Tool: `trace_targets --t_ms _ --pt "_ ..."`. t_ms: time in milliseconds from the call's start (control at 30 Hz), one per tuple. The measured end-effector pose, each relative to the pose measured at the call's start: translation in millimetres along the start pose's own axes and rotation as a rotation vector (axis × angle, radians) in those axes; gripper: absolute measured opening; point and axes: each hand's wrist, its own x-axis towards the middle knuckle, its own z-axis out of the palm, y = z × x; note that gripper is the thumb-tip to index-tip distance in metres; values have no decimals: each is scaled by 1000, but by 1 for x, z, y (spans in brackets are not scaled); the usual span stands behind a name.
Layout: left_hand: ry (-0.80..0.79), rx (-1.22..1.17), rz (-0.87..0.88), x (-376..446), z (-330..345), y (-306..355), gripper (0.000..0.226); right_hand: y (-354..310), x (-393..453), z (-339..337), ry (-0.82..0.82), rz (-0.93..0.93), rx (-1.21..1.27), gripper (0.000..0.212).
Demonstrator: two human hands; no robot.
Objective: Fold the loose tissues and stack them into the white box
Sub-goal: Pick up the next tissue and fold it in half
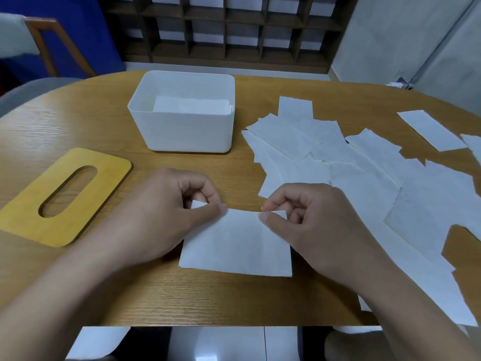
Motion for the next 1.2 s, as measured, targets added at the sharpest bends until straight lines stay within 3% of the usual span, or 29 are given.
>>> trace_targets --t_ms 233,500,900,1200 --pt "72 252 66 3 3 -8 14 7 4 -2 111 -113 -204 18" --pt "95 206 160 7 18 -7 8 36 19 -21 259 -16 -279 10" --pt "98 215 267 15 54 5 4 26 15 -9 236 -72 -478 4" --pt "142 210 302 20 58 5 2 23 17 -8 186 11 -507 21"
